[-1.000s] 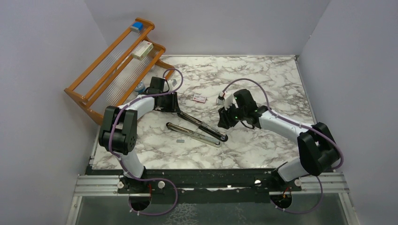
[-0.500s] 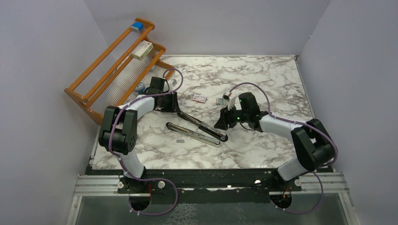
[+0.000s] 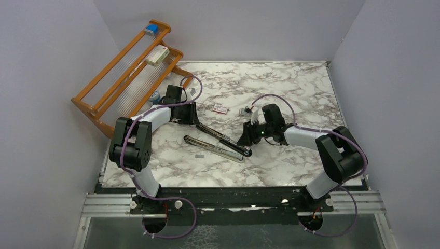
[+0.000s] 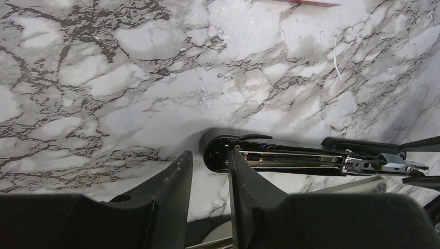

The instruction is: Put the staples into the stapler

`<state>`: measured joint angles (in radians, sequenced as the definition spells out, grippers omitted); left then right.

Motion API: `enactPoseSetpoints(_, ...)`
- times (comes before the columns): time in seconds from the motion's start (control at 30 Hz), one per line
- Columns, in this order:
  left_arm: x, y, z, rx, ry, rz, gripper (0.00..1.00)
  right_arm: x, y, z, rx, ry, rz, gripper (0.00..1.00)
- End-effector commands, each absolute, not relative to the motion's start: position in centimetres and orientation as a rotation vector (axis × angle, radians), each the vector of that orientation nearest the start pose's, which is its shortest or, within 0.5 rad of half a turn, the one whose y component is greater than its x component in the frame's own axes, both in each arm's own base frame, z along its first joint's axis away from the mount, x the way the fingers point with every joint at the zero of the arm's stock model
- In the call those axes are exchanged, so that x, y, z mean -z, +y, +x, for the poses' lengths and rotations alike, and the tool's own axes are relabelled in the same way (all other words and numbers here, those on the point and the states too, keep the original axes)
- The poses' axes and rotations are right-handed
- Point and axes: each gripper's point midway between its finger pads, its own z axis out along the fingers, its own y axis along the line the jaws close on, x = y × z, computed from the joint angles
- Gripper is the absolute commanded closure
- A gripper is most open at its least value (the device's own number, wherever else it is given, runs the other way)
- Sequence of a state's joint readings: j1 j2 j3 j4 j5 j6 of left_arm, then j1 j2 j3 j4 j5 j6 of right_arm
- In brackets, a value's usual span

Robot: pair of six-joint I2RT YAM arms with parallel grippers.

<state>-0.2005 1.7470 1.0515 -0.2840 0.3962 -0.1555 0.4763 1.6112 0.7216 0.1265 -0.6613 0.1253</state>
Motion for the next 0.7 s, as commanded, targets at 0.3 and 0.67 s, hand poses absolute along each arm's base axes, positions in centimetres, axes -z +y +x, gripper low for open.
enactPoseSetpoints(0.3, -2.89, -13.6, 36.27, 0.546, 2.612, 0.215, 0.66, -4.37, 25.78, 26.66, -1.069, 2.277, -0.735, 0.61)
enactPoseSetpoints(0.67, -2.89, -13.58, 36.3, 0.543, 2.611, 0.215, 0.66, -4.93, 26.28, 26.33, -1.202, 2.249, -0.703, 0.57)
